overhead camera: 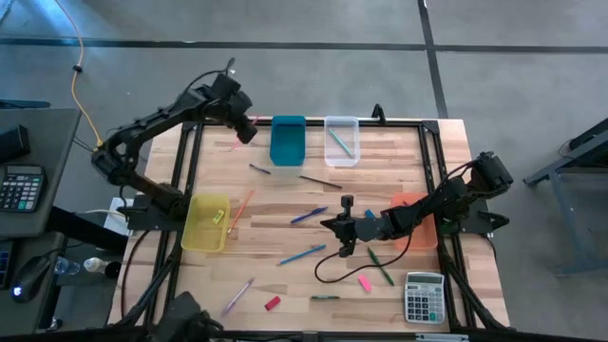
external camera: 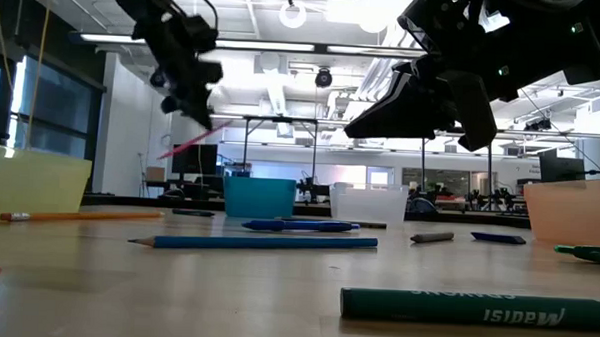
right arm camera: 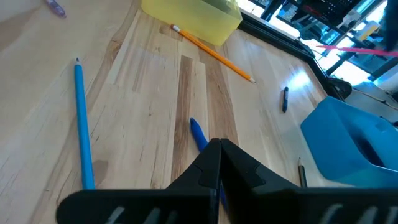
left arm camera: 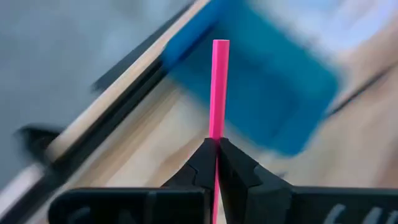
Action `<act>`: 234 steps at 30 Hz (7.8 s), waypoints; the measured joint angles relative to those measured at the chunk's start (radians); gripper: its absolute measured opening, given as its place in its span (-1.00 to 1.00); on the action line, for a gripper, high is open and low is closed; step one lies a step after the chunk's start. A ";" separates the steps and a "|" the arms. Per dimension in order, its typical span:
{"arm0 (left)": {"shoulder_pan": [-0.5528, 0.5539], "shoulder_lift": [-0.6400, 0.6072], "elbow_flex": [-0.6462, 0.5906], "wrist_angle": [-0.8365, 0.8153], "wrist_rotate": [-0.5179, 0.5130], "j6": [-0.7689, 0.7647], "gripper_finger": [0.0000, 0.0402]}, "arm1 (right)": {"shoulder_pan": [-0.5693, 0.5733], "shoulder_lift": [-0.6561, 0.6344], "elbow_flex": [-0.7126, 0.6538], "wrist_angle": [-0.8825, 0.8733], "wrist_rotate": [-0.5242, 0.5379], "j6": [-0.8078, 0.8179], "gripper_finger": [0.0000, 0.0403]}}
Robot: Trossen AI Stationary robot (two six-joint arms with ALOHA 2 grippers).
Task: Sort crayons/erasers/pens/pencils in bins
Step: Put the pink pencil into the blue bin
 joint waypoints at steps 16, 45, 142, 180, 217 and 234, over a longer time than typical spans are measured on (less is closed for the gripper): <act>-0.139 0.123 0.000 0.495 0.122 -0.297 -1.00 | 0.000 0.000 0.000 0.007 0.000 0.000 -1.00; -0.027 0.166 -0.114 -0.106 -0.255 0.005 -0.79 | 0.000 0.000 0.000 0.006 0.000 0.018 -1.00; -0.030 0.226 0.016 0.057 -0.206 -0.084 -1.00 | 0.000 0.000 0.000 -0.002 -0.014 0.026 -1.00; 0.115 0.385 0.016 -0.026 -0.482 0.039 -0.31 | 0.000 0.000 0.000 -0.021 -0.016 0.026 -1.00; 0.138 0.457 0.016 -0.002 -0.466 0.055 -0.95 | 0.000 0.000 0.000 -0.024 -0.026 0.034 -1.00; 0.024 0.198 0.061 0.119 0.114 -0.134 -0.96 | 0.000 0.000 0.000 -0.024 -0.026 0.034 -1.00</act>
